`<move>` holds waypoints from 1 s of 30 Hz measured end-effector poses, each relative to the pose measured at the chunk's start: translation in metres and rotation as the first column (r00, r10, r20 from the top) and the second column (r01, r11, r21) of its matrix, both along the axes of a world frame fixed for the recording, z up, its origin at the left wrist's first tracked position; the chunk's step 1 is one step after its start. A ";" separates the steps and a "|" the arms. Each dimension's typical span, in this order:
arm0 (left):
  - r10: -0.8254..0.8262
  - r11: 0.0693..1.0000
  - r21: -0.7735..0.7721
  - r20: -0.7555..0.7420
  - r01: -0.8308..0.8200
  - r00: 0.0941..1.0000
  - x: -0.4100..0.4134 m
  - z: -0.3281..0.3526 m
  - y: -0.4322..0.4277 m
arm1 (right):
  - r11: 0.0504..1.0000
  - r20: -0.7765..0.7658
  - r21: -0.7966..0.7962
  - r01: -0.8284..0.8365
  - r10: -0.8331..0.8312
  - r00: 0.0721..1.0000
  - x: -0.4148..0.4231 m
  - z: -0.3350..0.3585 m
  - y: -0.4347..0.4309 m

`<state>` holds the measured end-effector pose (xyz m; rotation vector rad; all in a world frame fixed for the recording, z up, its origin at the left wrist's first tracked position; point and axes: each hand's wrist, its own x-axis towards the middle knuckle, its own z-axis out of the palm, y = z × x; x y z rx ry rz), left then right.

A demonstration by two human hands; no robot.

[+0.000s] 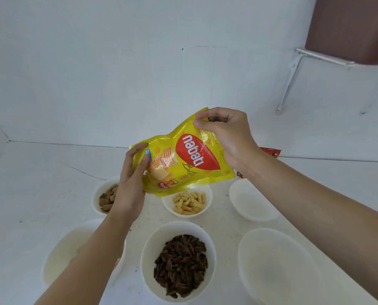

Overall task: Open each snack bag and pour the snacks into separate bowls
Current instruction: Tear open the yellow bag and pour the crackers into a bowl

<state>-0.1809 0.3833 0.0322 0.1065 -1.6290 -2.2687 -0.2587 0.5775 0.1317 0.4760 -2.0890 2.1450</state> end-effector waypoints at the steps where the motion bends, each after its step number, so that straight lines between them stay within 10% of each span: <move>1: 0.000 1.000 -0.010 -0.004 0.000 1.000 0.000 0.000 0.007 | 1.000 -0.004 0.000 0.000 0.000 1.000 0.002 -0.002 0.008; 30: 0.063 0.932 -0.362 0.084 -0.029 0.995 0.069 0.012 0.086 | 0.978 -0.023 0.069 -0.196 0.198 0.980 0.077 -0.076 0.144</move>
